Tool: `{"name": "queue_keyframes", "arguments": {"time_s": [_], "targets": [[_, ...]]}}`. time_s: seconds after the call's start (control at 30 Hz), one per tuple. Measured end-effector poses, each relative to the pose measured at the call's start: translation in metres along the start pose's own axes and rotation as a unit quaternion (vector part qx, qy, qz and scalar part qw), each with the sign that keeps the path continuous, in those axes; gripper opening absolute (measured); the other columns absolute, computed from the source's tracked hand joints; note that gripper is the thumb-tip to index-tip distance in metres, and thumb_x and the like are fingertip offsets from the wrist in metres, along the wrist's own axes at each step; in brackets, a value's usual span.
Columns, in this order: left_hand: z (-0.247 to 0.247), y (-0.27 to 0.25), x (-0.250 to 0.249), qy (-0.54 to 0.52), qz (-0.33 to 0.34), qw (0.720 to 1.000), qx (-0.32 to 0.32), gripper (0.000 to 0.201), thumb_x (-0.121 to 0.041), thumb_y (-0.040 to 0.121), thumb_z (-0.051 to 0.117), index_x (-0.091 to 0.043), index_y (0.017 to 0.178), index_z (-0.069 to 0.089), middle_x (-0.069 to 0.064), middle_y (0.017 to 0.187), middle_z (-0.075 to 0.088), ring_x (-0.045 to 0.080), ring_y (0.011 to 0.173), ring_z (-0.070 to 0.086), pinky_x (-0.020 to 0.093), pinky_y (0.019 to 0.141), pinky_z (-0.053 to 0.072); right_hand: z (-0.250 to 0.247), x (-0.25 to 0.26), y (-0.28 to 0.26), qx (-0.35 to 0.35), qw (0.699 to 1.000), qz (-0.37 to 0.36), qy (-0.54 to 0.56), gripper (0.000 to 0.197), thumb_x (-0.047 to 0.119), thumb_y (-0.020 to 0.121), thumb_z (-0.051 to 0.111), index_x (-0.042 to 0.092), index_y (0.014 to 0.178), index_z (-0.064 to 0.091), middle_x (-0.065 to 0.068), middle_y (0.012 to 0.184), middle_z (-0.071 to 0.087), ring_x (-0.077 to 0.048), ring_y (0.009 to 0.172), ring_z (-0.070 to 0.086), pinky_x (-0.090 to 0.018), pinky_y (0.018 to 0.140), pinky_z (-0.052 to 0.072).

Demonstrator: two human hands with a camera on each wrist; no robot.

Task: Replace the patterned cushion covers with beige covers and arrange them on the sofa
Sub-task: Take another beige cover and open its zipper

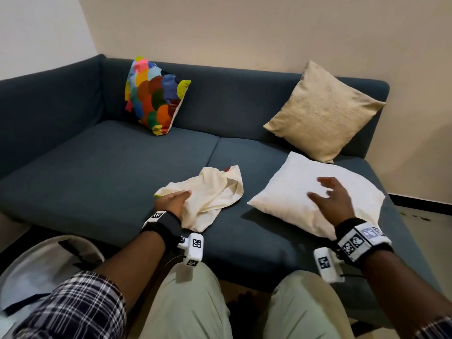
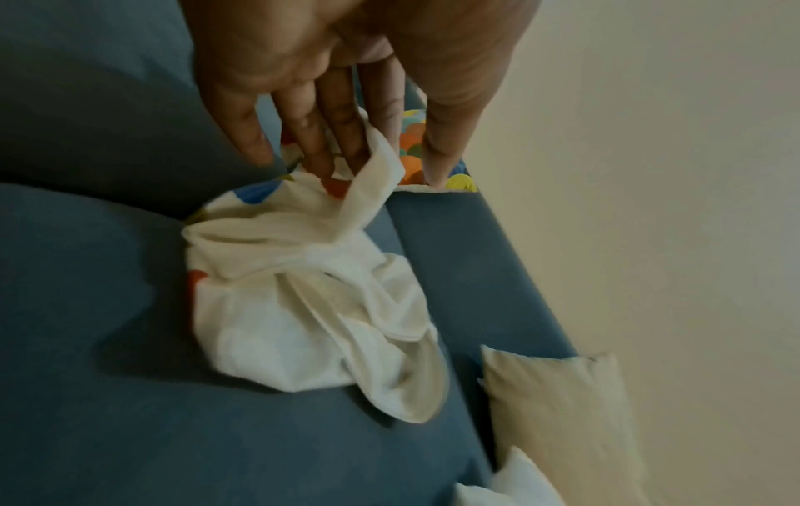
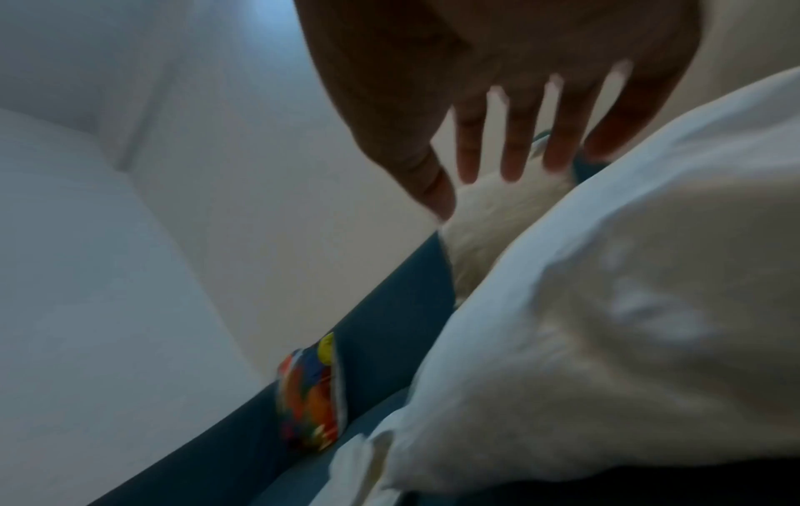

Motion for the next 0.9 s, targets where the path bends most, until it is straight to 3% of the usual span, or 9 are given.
{"name": "queue_keyframes", "arguments": {"time_s": [0.1,0.2,0.27,0.4,0.47,0.6,0.7,0.77,0.9], "targets": [[0.012,-0.036,-0.023,-0.079,-0.043,0.991,0.097,0.014,-0.013,0.074,0.081,-0.012,0.08,0.069,0.003,0.065,0.06,0.018,0.054,0.055,0.024,0.052,0.043,0.079,0.047,-0.032,0.196,0.978,-0.068,0.008,0.112,0.031,0.061,0.096,0.027,0.153,0.031,0.0,0.153,0.033,-0.016,0.144,0.029,-0.035,0.117,0.029],[0.012,-0.074,-0.045,-0.155,-0.092,0.948,0.261,0.009,-0.005,0.086,0.064,-0.013,0.088,0.068,0.005,0.08,0.067,0.018,0.071,0.066,0.036,0.075,0.056,0.153,0.077,-0.064,0.278,0.956,-0.061,-0.064,0.146,0.053,0.05,0.097,0.039,0.159,0.0,0.004,0.165,0.004,-0.02,0.154,-0.005,-0.044,0.123,0.012],[-0.006,-0.086,-0.054,-0.177,-0.089,0.931,0.306,0.014,-0.004,0.077,0.067,-0.013,0.088,0.069,0.006,0.087,0.071,0.021,0.084,0.068,0.043,0.088,0.054,0.189,0.089,-0.08,0.287,0.958,-0.006,0.013,0.127,0.06,0.051,0.094,0.044,0.153,0.019,0.0,0.162,0.028,-0.03,0.149,0.025,-0.055,0.119,0.028],[-0.061,-0.078,-0.053,-0.072,0.015,0.973,0.217,0.017,-0.008,0.074,0.075,-0.018,0.083,0.065,-0.001,0.078,0.069,0.019,0.079,0.064,0.031,0.069,0.054,0.238,0.133,-0.118,0.34,0.873,0.159,0.311,0.012,0.013,0.089,0.07,0.023,0.095,0.067,-0.014,0.101,0.071,-0.035,0.1,0.065,-0.049,0.083,0.056],[-0.099,-0.062,-0.04,-0.032,0.052,0.988,0.144,0.044,-0.028,0.065,0.087,-0.019,0.104,0.067,0.0,0.098,0.072,0.021,0.093,0.067,0.034,0.08,0.057,0.254,0.17,-0.142,0.371,0.837,0.153,0.371,0.021,-0.005,0.088,0.056,0.013,0.089,0.066,-0.013,0.084,0.067,-0.029,0.081,0.064,-0.038,0.071,0.054],[-0.136,-0.066,-0.015,-0.183,-0.027,0.942,0.28,0.073,-0.032,0.077,0.082,-0.019,0.141,0.051,0.014,0.137,0.06,0.031,0.125,0.058,0.051,0.11,0.043,0.278,0.223,-0.197,0.491,0.748,0.147,0.422,0.029,-0.012,0.086,0.043,0.007,0.098,0.062,-0.013,0.082,0.065,-0.023,0.072,0.062,-0.034,0.065,0.054],[-0.159,-0.07,-0.008,-0.206,-0.055,0.935,0.284,0.061,-0.014,0.081,0.074,-0.002,0.138,0.055,0.025,0.127,0.061,0.037,0.115,0.06,0.05,0.107,0.047,0.294,0.229,-0.211,0.464,0.818,0.05,0.337,0.026,-0.004,0.086,0.05,0.014,0.097,0.064,-0.007,0.077,0.066,-0.018,0.064,0.06,-0.031,0.058,0.051],[-0.181,-0.062,-0.009,-0.155,-0.023,0.971,0.182,0.059,-0.005,0.064,0.075,0.004,0.121,0.063,0.022,0.096,0.068,0.031,0.08,0.067,0.039,0.076,0.057,0.304,0.228,-0.205,0.378,0.891,-0.136,0.212,0.022,0.008,0.082,0.062,0.024,0.097,0.061,0.001,0.086,0.064,-0.013,0.071,0.059,-0.03,0.066,0.048],[-0.221,-0.055,-0.017,-0.189,-0.006,0.978,0.091,0.069,-0.006,0.057,0.076,0.012,0.121,0.059,0.034,0.111,0.062,0.048,0.098,0.061,0.062,0.095,0.046,0.326,0.227,-0.223,0.429,0.857,-0.282,0.048,0.076,0.064,0.074,0.072,0.042,0.14,0.041,0.003,0.147,0.032,-0.011,0.137,0.037,-0.027,0.112,0.035]]}}
Point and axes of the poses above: each hand's wrist, its own y-axis towards the middle knuckle, its own z-axis out of the palm, x = y × z, the point moved 5 cm from there along y, towards the middle knuckle
